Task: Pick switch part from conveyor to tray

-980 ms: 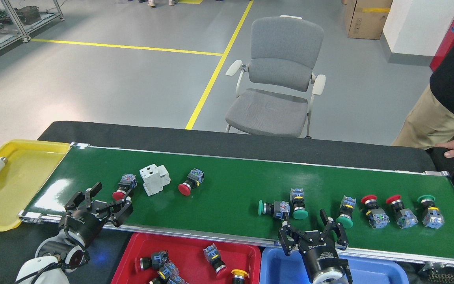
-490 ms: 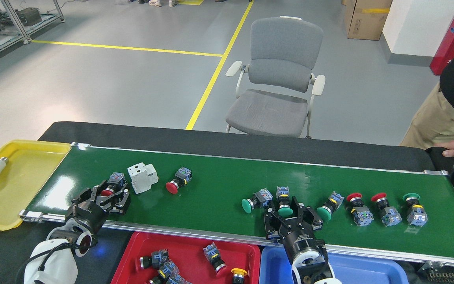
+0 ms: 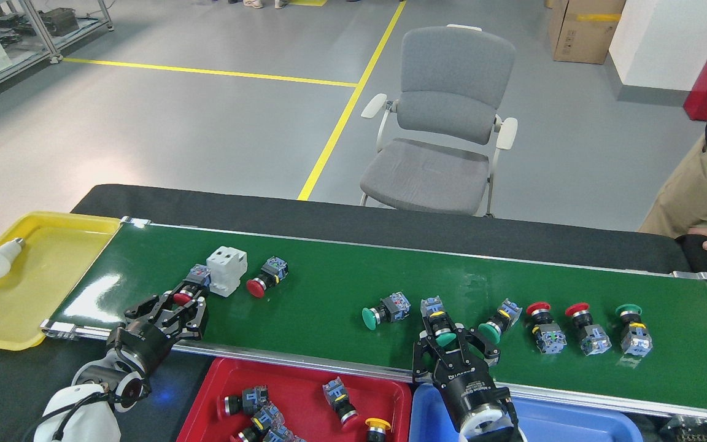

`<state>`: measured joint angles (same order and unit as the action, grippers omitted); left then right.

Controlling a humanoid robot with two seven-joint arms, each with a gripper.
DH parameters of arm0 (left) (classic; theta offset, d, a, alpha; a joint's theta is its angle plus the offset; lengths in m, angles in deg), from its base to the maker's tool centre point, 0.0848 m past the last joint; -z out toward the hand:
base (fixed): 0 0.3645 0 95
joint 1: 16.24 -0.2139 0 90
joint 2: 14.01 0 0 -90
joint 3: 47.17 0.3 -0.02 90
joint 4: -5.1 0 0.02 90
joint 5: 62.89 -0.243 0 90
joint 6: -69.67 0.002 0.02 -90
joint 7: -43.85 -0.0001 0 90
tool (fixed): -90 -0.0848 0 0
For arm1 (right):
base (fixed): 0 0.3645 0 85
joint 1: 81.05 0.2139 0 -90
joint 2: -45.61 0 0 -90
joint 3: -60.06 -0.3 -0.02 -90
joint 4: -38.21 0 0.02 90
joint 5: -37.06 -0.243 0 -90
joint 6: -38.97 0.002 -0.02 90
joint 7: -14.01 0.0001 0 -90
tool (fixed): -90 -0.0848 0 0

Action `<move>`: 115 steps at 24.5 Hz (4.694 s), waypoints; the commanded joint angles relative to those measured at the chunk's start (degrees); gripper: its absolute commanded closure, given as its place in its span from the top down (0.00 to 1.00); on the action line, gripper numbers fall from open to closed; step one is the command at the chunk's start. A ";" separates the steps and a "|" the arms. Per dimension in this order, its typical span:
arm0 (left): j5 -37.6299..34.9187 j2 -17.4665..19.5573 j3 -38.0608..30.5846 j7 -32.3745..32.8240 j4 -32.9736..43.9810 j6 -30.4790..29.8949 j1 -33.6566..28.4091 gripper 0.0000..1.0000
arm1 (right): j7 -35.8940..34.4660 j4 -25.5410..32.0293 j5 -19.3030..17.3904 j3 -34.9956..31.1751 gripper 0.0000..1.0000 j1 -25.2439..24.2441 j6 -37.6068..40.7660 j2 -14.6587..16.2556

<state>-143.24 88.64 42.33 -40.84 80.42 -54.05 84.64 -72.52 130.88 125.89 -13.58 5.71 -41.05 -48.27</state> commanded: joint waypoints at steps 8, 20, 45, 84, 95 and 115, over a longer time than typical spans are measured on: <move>-2.18 -3.33 -0.11 0.49 18.28 -11.29 -16.33 0.80 | -2.42 3.66 -0.42 3.59 1.00 -2.56 10.41 0.72; -2.89 -7.38 -12.41 0.31 19.86 0.47 -18.53 1.00 | -10.15 8.76 -8.24 -22.77 0.99 -16.54 -3.91 -1.92; -3.06 2.73 -8.20 0.31 -27.34 5.15 18.65 1.00 | -1.19 2.34 -0.15 -10.12 0.99 -4.06 -9.54 -1.92; -3.33 -2.02 0.33 -5.05 14.85 -11.29 -11.58 0.60 | -3.65 -3.82 0.90 4.91 0.02 5.44 -8.23 0.46; -3.33 -5.97 -3.80 -4.35 15.29 -5.85 -13.17 1.00 | -7.51 6.74 -1.12 5.00 1.00 -5.99 10.77 3.18; -3.68 -3.42 -6.88 -3.91 9.32 8.93 -9.04 1.00 | -7.51 6.30 -25.82 -48.18 1.00 -20.23 8.74 7.14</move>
<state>-146.79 84.24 35.45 -44.51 90.22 -44.67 74.47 -80.00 136.77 100.29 -61.25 -13.95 -34.05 -41.38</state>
